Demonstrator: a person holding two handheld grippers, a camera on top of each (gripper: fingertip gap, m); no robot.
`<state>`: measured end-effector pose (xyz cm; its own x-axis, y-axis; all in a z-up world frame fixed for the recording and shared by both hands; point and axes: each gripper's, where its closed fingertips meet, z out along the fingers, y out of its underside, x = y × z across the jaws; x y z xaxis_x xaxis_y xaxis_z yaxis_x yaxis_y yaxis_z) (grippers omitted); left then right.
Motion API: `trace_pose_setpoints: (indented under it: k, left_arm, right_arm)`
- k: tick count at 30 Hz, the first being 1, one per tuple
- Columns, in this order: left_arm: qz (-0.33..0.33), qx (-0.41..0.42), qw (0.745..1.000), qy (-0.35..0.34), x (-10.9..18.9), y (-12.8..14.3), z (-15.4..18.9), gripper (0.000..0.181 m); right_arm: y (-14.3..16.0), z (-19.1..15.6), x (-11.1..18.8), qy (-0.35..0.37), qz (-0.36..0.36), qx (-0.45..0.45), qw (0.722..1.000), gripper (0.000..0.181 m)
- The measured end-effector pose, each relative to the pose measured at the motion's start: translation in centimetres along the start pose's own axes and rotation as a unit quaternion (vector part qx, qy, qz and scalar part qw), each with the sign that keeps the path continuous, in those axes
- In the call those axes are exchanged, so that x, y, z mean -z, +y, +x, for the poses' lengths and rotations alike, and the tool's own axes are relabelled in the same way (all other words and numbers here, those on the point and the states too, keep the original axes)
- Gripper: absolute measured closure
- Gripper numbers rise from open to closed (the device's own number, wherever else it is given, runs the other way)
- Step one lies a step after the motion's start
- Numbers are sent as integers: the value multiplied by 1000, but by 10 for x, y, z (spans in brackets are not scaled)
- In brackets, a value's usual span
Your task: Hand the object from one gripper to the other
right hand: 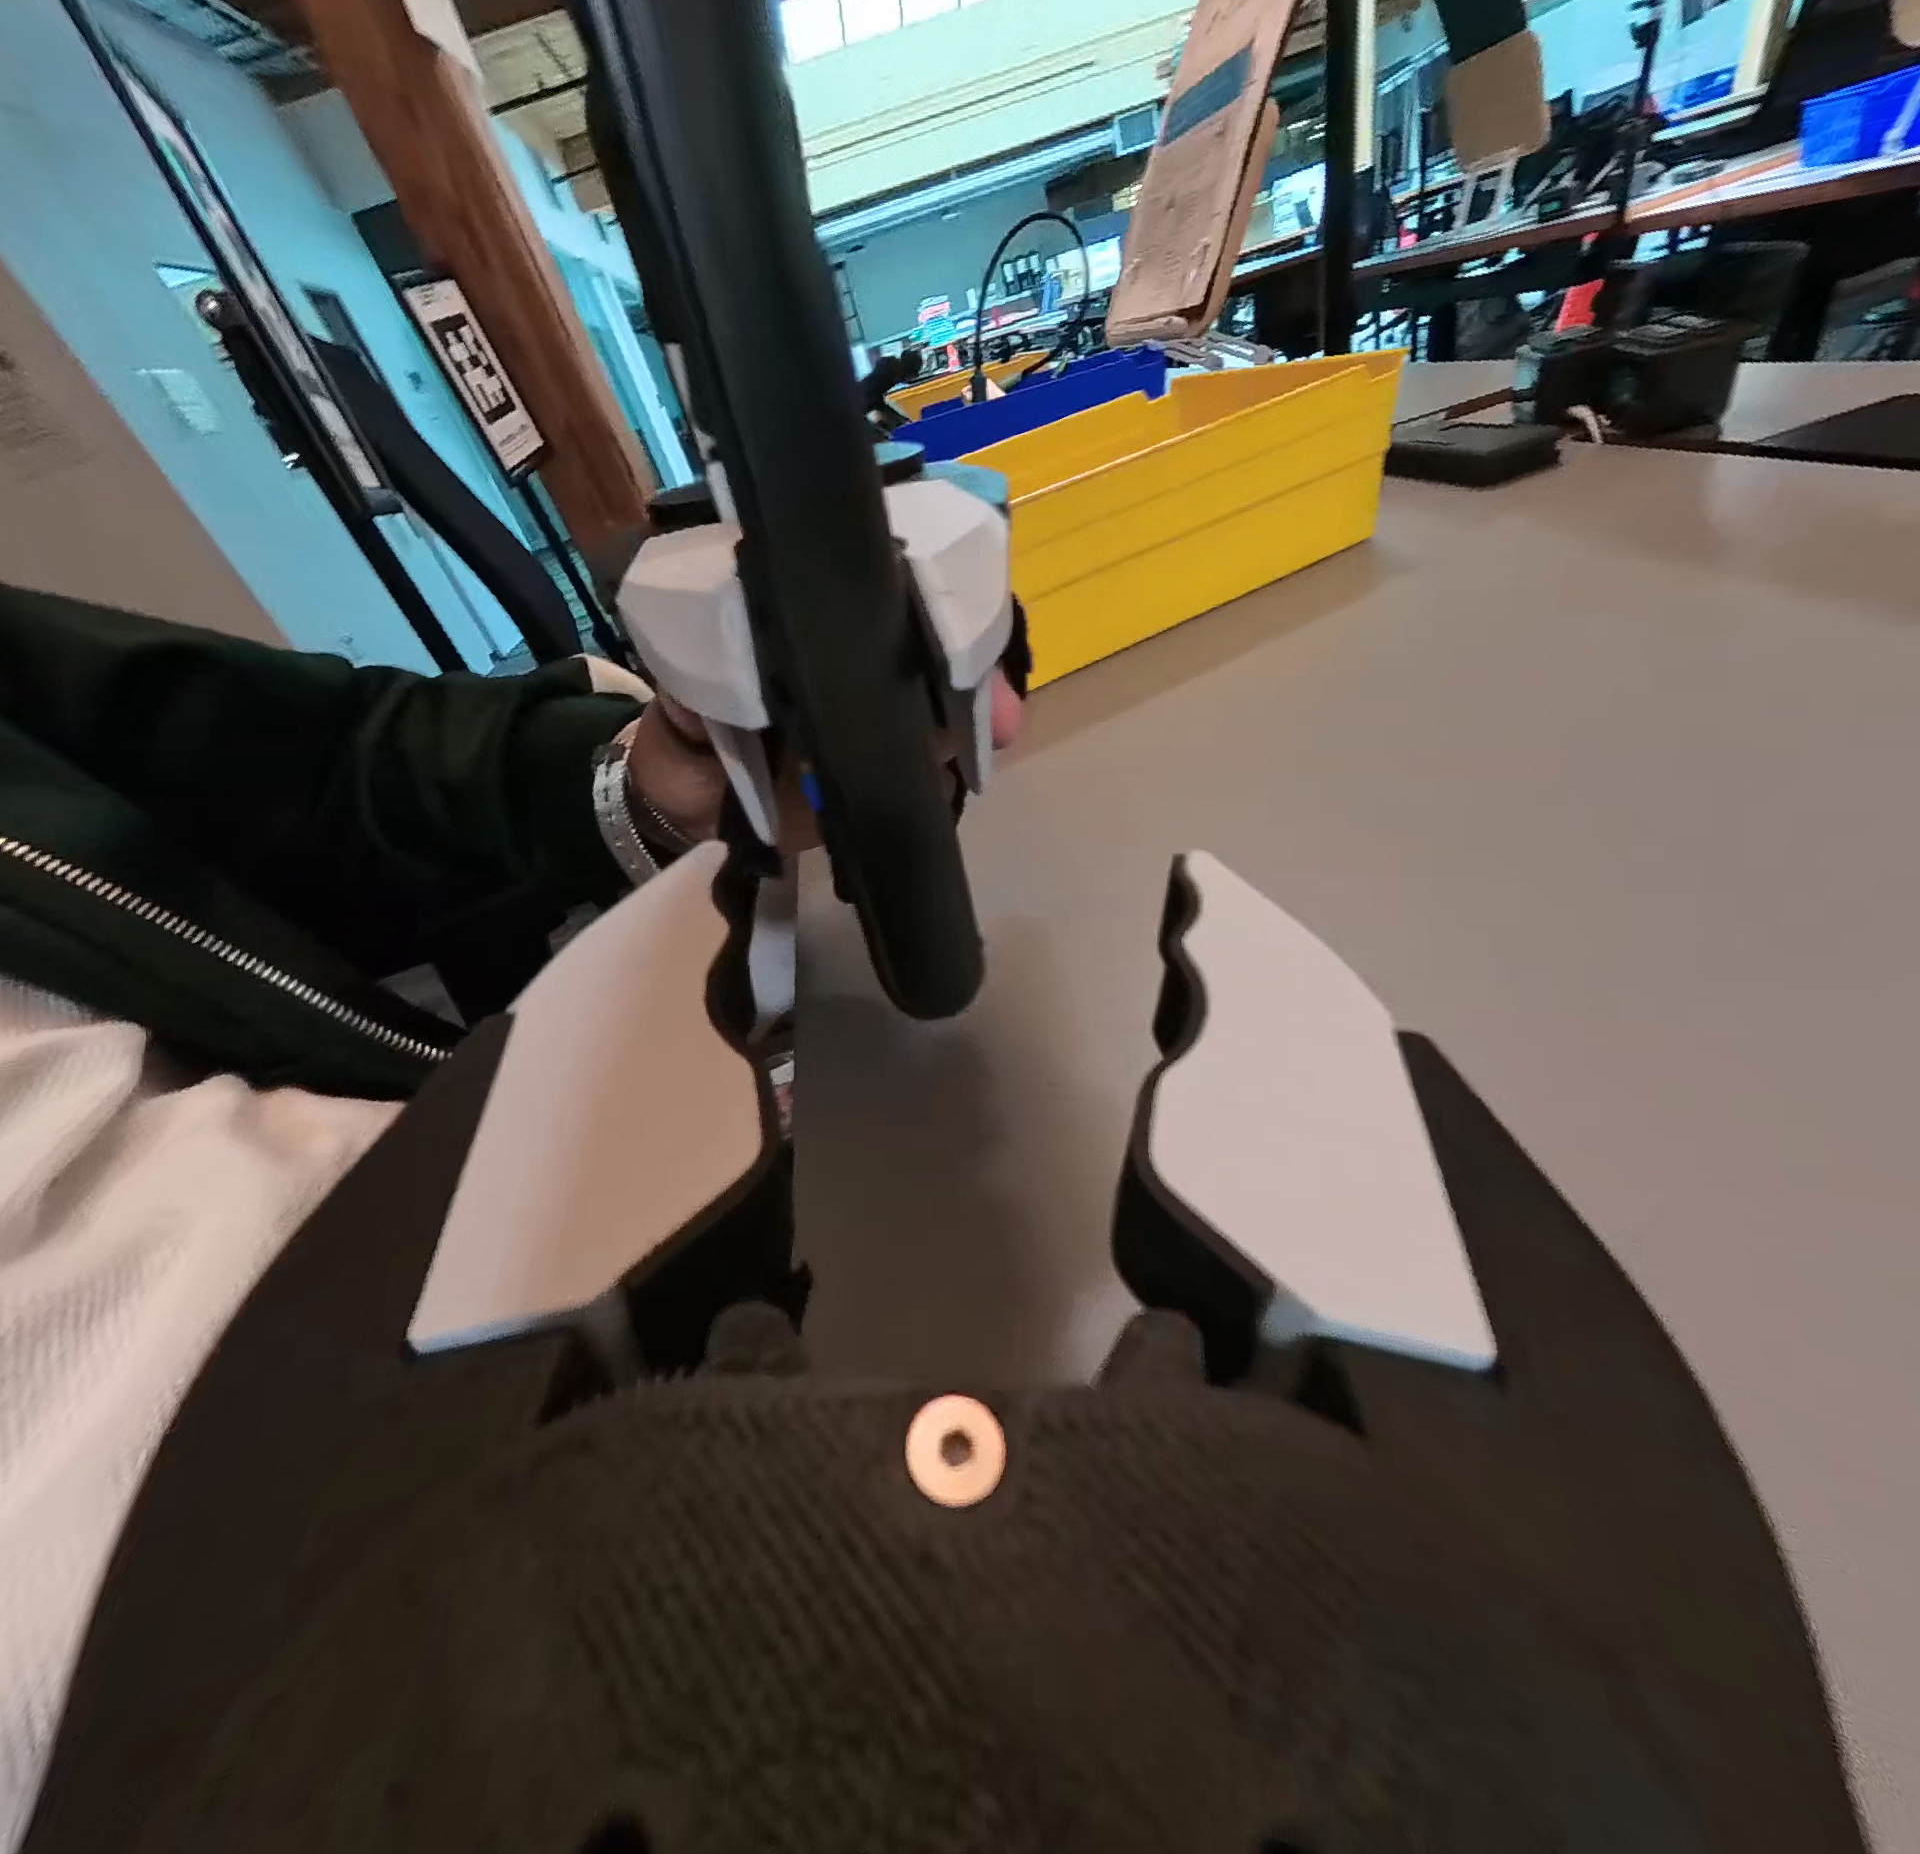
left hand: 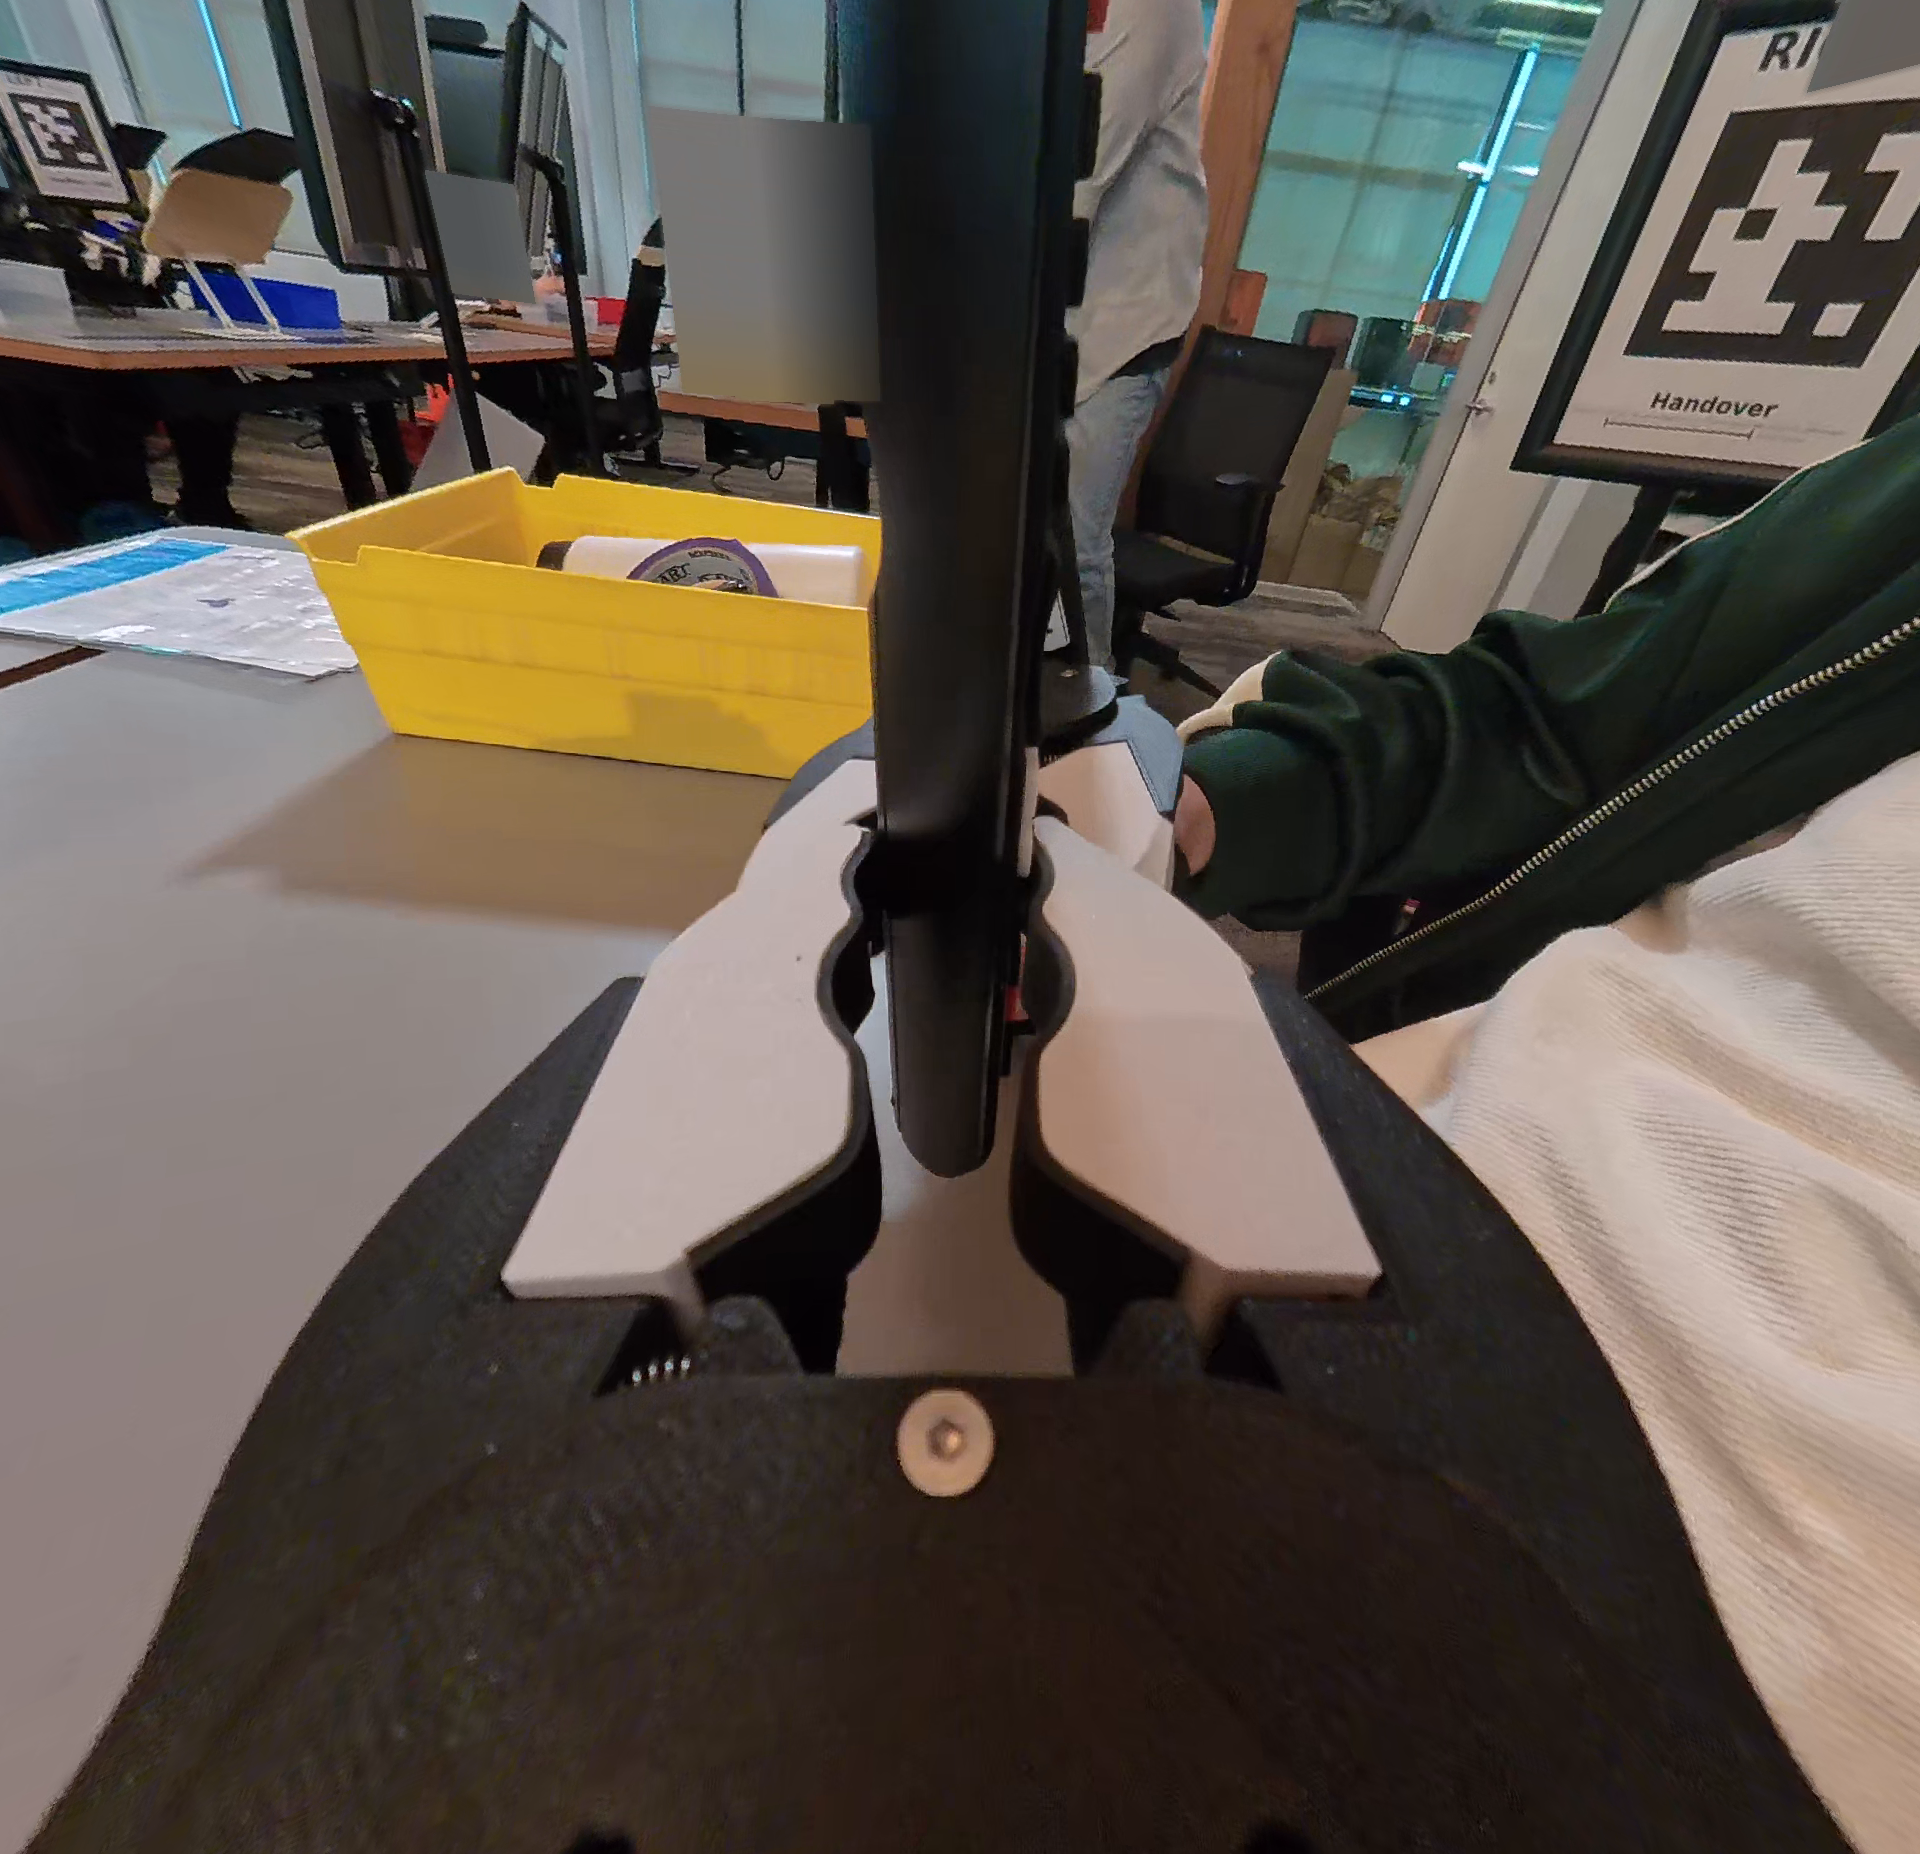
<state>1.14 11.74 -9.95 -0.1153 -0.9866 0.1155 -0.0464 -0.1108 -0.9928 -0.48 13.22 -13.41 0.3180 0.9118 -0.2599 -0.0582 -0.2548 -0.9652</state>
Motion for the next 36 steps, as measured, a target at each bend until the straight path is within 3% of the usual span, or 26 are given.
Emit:
trace_pose_setpoints:
  k: [10, 20, 28, 36]
  left_arm:
    - [-2, 3, 1000, 5, -8, -1, 9, 155]
    - [10, 15, 1000, 4, -8, -6, 11, 155]
    - [19, 8, 1000, -8, -7, -12, 11, 132]
    - [25, -3, 1000, 0, -8, -15, 15, 130]
  right_arm:
    - [-4, -19, -3, -28, 8, 43, 999, 153]
    - [-8, -22, -3, -31, 21, 60, 998, 156]
    - [-11, -28, -3, -37, 28, 70, 996, 157]
    - [-19, -28, 1, -45, 58, 53, 996, 158]
